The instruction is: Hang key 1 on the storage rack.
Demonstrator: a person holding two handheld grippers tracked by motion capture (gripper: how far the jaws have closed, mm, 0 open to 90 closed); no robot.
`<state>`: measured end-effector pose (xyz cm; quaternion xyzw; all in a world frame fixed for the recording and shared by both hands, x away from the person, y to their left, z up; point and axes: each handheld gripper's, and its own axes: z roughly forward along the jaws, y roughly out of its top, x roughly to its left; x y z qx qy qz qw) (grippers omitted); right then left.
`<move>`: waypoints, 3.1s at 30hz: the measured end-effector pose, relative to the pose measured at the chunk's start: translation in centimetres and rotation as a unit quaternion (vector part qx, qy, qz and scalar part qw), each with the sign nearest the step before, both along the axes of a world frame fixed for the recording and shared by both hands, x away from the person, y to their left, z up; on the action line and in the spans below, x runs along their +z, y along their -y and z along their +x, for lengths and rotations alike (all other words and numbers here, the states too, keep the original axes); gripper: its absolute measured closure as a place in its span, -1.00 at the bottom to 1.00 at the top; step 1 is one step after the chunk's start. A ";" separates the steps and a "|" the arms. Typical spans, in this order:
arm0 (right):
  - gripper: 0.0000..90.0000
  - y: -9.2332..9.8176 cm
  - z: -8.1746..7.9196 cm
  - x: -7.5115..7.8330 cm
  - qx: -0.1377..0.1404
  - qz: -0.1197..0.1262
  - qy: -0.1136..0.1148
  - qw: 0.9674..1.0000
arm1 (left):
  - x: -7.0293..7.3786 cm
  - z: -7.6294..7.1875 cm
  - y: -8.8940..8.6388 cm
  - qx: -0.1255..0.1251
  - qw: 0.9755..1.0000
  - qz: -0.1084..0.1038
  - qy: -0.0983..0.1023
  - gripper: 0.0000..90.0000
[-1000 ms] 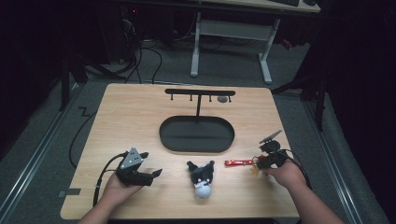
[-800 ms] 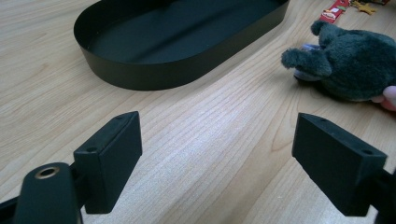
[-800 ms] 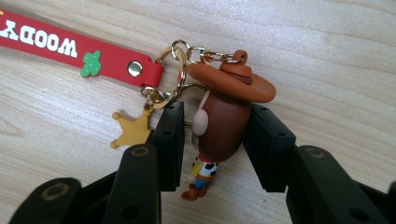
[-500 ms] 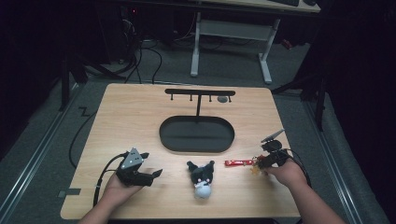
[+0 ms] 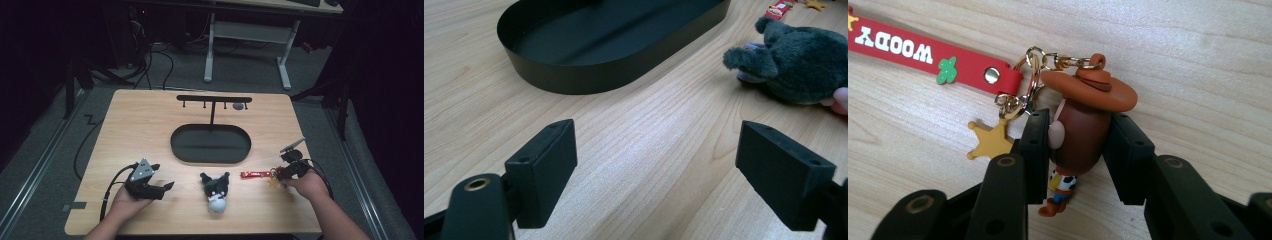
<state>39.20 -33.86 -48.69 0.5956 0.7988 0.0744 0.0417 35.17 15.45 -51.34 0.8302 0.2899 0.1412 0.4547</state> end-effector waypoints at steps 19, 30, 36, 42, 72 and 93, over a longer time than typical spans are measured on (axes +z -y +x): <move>0.46 -2.3 -1.5 5.2 0.046 0.028 -0.007 0.999 | 0.0 -0.1 0.0 -0.002 1.000 -0.001 0.000 -0.62; 0.46 -3.5 -2.3 8.3 0.059 0.035 -0.004 0.998 | 0.1 -0.1 0.1 -0.005 1.000 -0.004 0.001 -0.62; 0.46 -4.2 -2.2 10.0 0.070 0.036 -0.006 0.997 | 0.1 -0.1 0.1 -0.007 1.000 -0.003 0.001 -0.62; 0.46 -4.9 -1.9 11.6 0.078 0.030 -0.005 0.996 | 0.1 -0.1 0.1 -0.006 1.000 -0.004 0.000 -0.62; 0.46 -9.1 2.7 16.3 0.119 0.008 0.009 0.993 | 0.1 -0.1 0.0 -0.007 1.000 -0.005 0.000 -0.62; 0.46 -9.5 6.4 18.7 0.105 0.002 0.025 0.994 | 0.1 0.0 -0.1 -0.008 1.000 -0.006 -0.001 -0.62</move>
